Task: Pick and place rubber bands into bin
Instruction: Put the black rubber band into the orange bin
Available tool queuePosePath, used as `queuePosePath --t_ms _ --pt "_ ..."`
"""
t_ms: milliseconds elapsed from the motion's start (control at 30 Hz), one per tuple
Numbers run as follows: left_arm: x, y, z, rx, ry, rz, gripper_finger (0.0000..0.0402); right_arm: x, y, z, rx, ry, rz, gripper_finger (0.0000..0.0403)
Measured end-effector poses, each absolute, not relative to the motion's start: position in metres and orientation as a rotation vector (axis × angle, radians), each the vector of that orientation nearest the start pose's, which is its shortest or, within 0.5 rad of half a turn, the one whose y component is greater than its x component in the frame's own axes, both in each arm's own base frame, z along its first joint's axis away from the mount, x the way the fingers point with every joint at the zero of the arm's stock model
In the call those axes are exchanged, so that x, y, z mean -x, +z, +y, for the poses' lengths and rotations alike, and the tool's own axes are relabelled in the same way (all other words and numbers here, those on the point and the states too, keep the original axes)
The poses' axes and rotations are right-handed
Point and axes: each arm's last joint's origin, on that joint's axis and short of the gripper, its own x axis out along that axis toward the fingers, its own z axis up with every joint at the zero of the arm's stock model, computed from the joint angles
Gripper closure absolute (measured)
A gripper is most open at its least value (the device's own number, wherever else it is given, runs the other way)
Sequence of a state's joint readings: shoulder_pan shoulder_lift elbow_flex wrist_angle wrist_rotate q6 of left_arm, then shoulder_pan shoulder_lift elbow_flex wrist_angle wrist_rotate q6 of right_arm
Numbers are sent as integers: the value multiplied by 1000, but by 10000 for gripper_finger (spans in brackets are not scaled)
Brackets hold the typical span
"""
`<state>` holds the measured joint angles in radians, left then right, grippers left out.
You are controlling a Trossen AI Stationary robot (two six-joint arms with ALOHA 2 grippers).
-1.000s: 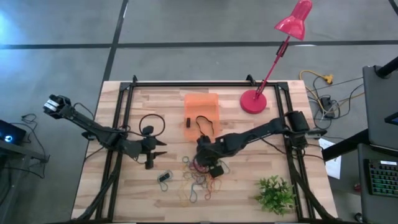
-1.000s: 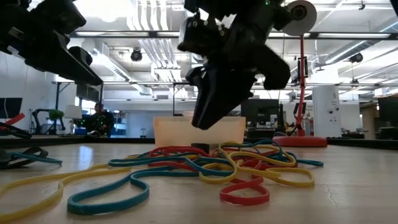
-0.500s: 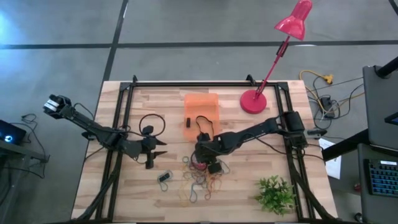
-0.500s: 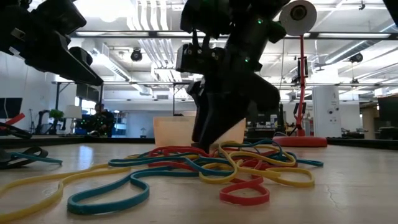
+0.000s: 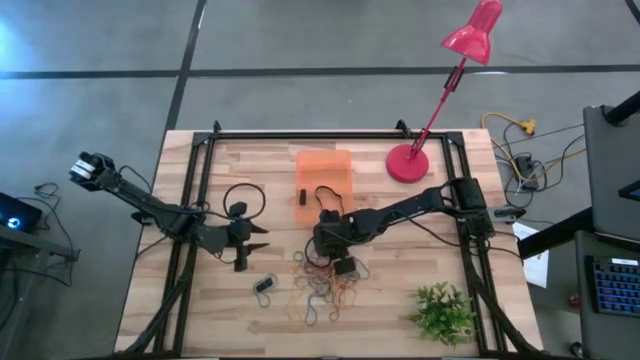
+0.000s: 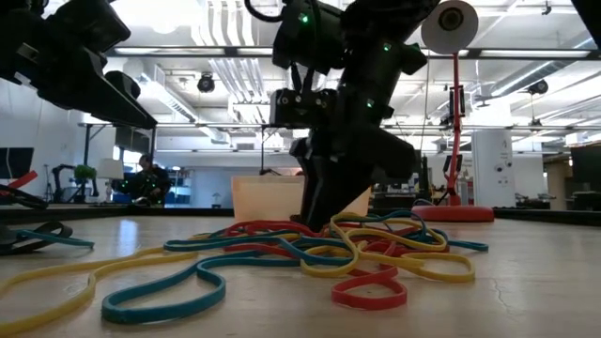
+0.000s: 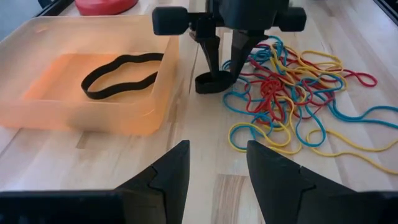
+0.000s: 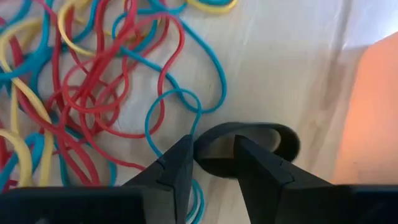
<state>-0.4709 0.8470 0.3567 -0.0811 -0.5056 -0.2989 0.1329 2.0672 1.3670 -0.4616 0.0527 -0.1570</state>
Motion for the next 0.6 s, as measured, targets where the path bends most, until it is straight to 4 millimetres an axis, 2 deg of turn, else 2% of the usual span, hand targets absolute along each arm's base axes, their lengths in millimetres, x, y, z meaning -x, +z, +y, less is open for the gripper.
queuePosePath --t_ms 200,367,600 --pt "-156 187 -64 21 109 498 258 -406 131 53 245 168 1169 323" --pt "-156 187 -64 20 109 499 258 -404 137 55 277 185 1165 383" --pt "-156 187 -63 19 110 501 258 -400 155 59 274 189 1131 394"
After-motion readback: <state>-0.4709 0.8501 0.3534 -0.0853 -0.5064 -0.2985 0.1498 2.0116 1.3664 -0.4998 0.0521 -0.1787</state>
